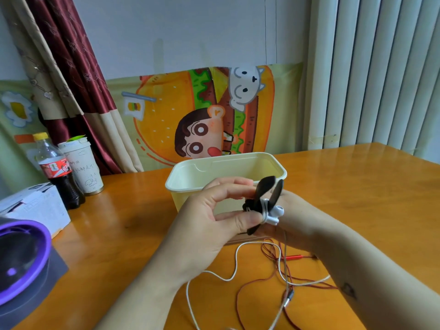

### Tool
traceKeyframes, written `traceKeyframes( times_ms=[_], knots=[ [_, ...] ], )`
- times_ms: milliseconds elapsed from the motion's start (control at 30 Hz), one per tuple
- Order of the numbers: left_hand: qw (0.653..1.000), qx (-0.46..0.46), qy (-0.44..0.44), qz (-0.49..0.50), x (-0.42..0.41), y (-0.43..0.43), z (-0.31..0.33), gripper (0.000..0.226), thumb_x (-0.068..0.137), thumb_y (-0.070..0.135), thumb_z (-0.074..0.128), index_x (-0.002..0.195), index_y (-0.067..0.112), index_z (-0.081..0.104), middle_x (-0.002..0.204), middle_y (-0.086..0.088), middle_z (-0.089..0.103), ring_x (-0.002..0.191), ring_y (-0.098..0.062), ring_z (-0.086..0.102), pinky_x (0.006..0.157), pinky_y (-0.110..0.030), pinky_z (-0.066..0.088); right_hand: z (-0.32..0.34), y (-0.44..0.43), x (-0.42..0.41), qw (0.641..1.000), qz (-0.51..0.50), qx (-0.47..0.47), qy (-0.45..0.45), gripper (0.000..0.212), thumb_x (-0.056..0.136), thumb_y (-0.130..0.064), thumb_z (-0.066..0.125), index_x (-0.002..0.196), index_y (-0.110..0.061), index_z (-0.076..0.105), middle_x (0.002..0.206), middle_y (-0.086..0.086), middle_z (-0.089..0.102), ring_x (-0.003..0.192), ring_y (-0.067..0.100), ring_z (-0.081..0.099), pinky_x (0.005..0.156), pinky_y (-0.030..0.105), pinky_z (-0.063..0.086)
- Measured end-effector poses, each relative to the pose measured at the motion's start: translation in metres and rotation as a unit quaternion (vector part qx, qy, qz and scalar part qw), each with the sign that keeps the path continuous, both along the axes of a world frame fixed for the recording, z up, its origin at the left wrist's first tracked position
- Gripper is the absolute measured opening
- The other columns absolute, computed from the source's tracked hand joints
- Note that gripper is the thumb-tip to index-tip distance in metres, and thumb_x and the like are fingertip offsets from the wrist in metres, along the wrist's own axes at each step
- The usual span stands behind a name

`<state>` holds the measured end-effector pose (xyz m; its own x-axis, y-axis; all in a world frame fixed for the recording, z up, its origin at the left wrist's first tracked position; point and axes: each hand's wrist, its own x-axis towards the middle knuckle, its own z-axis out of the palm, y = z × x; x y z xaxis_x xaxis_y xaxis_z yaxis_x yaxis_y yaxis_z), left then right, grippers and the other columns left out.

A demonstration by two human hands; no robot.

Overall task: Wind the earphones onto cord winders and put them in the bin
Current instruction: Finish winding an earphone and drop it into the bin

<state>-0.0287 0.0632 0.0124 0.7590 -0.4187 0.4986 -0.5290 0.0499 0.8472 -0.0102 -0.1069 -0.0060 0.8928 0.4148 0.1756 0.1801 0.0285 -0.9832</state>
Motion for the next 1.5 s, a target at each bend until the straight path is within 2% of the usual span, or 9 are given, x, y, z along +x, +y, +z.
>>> traceKeyframes(
  times_ms=[167,333,433,533,667,900,1100,1300,1500],
  knots=[
    [0.998,-0.018,0.052,-0.041,0.004,0.003,-0.001,0.036,0.067,0.041,0.084,0.101,0.030,0.076,0.107,-0.001,0.074,0.108,-0.017,0.067,0.092,-0.025,0.052,-0.002,0.009,-0.003,0.996,-0.007,0.055,0.076,0.017,0.074,-0.020,0.056,0.069,-0.009,0.045,0.053,-0.001,0.030,0.044,0.005,0.025,0.045,0.017,0.022],
    [0.945,-0.217,0.235,-0.065,0.003,0.002,0.008,0.026,0.063,0.026,0.068,0.086,0.019,0.079,0.094,-0.003,0.076,0.087,-0.014,0.072,0.067,-0.025,0.059,-0.008,0.020,0.000,0.992,-0.022,0.112,0.052,0.050,0.089,-0.047,0.055,0.050,-0.022,0.036,0.054,-0.003,0.016,0.047,0.009,0.015,0.050,0.026,0.012],
    [0.923,-0.265,0.280,-0.026,0.009,0.007,0.005,0.029,0.071,0.025,0.063,0.097,0.018,0.074,0.094,-0.003,0.075,0.086,-0.013,0.073,0.067,-0.024,0.059,-0.006,0.020,0.000,0.988,-0.039,0.152,0.016,0.031,0.089,-0.037,0.057,0.065,-0.021,0.068,0.051,-0.006,0.024,0.046,0.007,0.021,0.049,0.022,0.019],
    [0.913,-0.273,0.303,-0.016,0.009,0.005,0.004,0.033,0.073,0.025,0.063,0.103,0.016,0.073,0.094,-0.003,0.075,0.084,-0.011,0.072,0.068,-0.023,0.058,-0.009,0.023,-0.001,0.991,-0.082,0.109,0.000,0.020,0.080,-0.034,0.059,0.083,-0.017,0.070,0.050,-0.006,0.029,0.047,0.008,0.023,0.048,0.019,0.022],
    [0.919,-0.264,0.291,0.013,0.009,0.002,0.001,0.025,0.078,0.026,0.060,0.093,0.018,0.078,0.092,0.001,0.075,0.081,-0.005,0.069,0.087,-0.027,0.051,-0.014,0.037,-0.006,0.985,-0.162,0.000,-0.066,0.020,0.086,-0.037,0.059,0.078,-0.022,0.069,0.045,-0.014,0.039,0.045,0.002,0.032,0.048,0.014,0.027],
    [0.920,-0.248,0.295,0.075,0.013,0.003,-0.005,0.033,0.078,0.031,0.061,0.108,0.020,0.073,0.101,0.006,0.075,0.096,-0.004,0.060,0.087,-0.025,0.044,-0.013,0.039,-0.008,0.975,-0.171,-0.096,-0.105,0.024,0.097,-0.024,0.050,0.083,-0.020,0.069,0.043,-0.012,0.032,0.043,0.004,0.028,0.045,0.014,0.024],
    [0.919,-0.251,0.289,0.094,0.017,0.006,-0.008,0.030,0.083,0.026,0.060,0.110,0.017,0.071,0.100,0.000,0.075,0.080,-0.005,0.068,0.084,-0.032,0.051,-0.009,0.033,-0.006,0.984,-0.091,-0.143,-0.062,0.026,0.100,-0.024,0.047,0.096,-0.023,0.072,0.059,-0.002,0.031,0.053,0.012,0.028,0.051,0.025,0.025],
    [0.943,-0.196,0.230,0.142,0.019,0.007,-0.014,0.025,0.087,0.023,0.062,0.111,0.019,0.070,0.105,0.002,0.075,0.099,-0.006,0.067,0.078,-0.026,0.044,0.020,0.028,-0.025,0.926,-0.097,-0.319,-0.175,0.027,0.099,-0.028,0.046,0.101,-0.022,0.072,0.062,0.004,0.050,0.052,0.008,0.037,0.048,0.018,0.031],
    [0.962,-0.124,0.204,0.132,0.013,-0.001,-0.020,0.038,0.067,0.036,0.069,0.104,0.025,0.068,0.102,0.007,0.075,0.096,-0.007,0.069,0.084,-0.031,0.048,0.045,0.016,-0.041,0.890,-0.143,-0.328,-0.282,0.027,0.096,-0.030,0.049,0.089,-0.017,0.072,0.057,-0.007,0.052,0.055,0.003,0.047,0.051,0.016,0.036]
  ],
)
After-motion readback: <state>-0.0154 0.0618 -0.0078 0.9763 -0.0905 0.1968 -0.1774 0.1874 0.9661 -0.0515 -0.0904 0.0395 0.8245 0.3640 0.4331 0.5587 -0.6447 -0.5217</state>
